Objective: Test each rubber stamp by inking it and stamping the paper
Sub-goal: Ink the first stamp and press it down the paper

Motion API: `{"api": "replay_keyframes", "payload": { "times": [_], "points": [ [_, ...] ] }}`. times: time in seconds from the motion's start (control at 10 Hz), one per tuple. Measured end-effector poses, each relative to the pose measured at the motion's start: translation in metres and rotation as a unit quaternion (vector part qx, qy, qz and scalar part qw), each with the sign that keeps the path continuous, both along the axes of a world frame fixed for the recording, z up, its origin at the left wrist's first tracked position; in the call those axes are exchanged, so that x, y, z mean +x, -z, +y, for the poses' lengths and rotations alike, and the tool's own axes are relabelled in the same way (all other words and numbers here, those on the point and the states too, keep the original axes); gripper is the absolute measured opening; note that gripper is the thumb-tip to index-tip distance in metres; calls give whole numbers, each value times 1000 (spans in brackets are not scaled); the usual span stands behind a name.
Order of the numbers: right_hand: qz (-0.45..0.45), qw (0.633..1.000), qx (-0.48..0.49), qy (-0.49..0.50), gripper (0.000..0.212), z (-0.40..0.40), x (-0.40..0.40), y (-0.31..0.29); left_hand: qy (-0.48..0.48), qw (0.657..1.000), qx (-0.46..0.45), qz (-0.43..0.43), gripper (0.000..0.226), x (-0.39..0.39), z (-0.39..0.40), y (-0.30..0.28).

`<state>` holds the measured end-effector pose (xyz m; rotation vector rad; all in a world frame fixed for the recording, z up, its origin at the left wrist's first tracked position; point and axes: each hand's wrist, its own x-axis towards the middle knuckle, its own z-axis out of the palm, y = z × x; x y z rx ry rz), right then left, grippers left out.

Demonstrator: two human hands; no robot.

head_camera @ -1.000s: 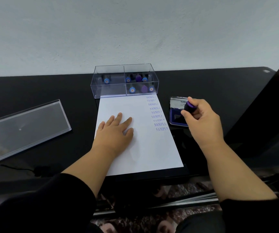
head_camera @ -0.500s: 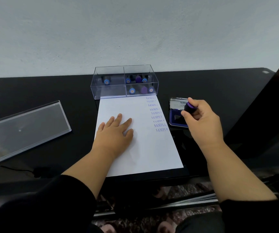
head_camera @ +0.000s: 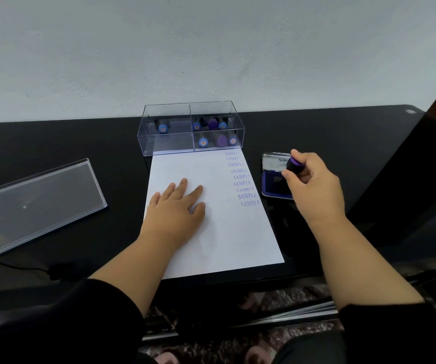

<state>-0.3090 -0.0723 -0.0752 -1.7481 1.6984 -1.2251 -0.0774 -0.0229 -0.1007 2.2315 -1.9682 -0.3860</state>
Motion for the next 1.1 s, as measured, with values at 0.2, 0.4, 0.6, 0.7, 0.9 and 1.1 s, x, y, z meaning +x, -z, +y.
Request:
{"api": "replay_keyframes", "payload": {
  "times": [0.2,0.4,0.6,0.7,0.9,1.1],
  "points": [
    [60,998,6,10,35,-13,0,0,1,1000,-7,4,48,0,-1,2],
    [99,995,29,16,36,-15,4,5,-2,1000,-10,2,48,0,-1,2],
    [116,992,30,27,37,-16,7,5,-1,1000,-8,1,49,-1,-1,1],
    [119,992,30,28,37,-14,9,5,1,1000,-5,0,49,0,0,1],
    [125,991,37,31,37,-14,9,4,1,1000,-2,-3,49,0,0,1],
    [128,990,58,32,34,-17,10,-1,-1,1000,-2,0,49,-1,0,0]
  ]
}}
